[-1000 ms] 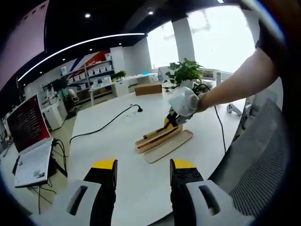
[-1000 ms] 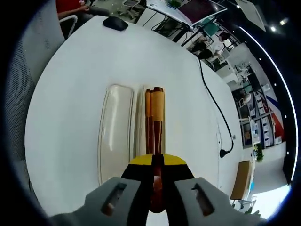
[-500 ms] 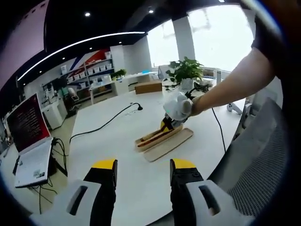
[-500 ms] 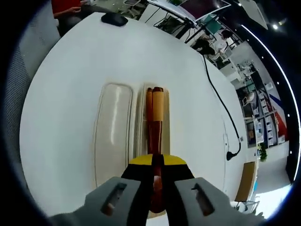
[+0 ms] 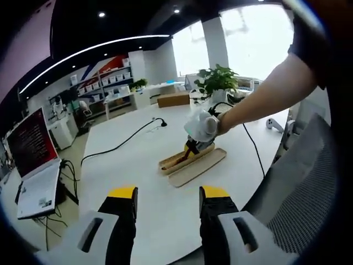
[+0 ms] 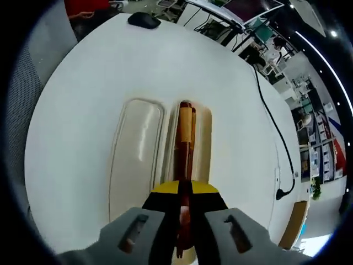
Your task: Arrange the utensils inside the cutlery case until each visible utensil rests in its matching compartment.
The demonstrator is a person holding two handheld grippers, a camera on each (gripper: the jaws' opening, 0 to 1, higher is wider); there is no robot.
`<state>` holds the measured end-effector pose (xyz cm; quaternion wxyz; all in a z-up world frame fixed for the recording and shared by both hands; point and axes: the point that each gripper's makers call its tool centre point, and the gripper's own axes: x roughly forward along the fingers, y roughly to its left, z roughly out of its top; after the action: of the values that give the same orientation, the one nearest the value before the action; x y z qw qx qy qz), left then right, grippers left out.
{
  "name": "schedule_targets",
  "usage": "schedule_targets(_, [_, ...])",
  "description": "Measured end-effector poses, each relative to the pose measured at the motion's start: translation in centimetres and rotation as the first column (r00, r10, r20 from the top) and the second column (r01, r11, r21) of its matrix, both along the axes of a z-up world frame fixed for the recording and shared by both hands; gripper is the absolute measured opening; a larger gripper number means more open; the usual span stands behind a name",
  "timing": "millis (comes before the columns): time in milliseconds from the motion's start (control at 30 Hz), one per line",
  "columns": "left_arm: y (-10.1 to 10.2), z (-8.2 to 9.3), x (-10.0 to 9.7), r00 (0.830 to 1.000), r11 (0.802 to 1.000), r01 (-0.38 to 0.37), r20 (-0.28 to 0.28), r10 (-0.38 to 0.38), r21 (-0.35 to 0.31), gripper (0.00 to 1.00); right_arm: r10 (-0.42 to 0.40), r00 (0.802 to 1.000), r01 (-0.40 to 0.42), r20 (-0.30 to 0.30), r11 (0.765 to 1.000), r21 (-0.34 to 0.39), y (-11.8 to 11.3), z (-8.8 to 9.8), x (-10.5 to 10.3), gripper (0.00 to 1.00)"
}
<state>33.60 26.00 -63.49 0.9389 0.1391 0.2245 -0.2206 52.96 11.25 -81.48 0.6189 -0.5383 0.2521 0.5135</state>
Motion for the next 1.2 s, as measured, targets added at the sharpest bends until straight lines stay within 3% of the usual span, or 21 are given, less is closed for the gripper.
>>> schedule_targets(233, [-0.1,-0.2,0.0,1.000,1.000,0.001,-0.013,-0.001,-0.002,0.46,-0.040,0.997,0.041,-0.060,0.999,0.017,-0.1,-0.3,0.4,0.01])
schedule_targets(467, [-0.2,-0.2,-0.1,1.000,1.000,0.007,-0.014,-0.007,0.001,0.45,-0.028,0.997,0.030,-0.074,0.999,0.022,-0.1,-0.6,0.4,0.01])
schedule_targets(867, [-0.2,-0.3,0.0,1.000,1.000,0.004,-0.016,-0.004,0.000,0.45,-0.038,0.999,0.039,-0.023,0.998,0.050,-0.3,-0.3,0.6,0.03])
schedule_targets(1033, [-0.2,-0.1,0.0,1.000,1.000,0.004,-0.006,-0.004,0.001,0.45,-0.049,0.997,0.044,0.058,0.996,0.079,-0.3,1.6,1.3,0.11])
schedule_targets(1200, [-0.2,0.2,0.1,1.000,1.000,0.006,0.005,-0.006,-0.004,0.45,-0.068,0.994,0.059,0.088,0.993,0.105,-0.6,3.3,1.2,0.13])
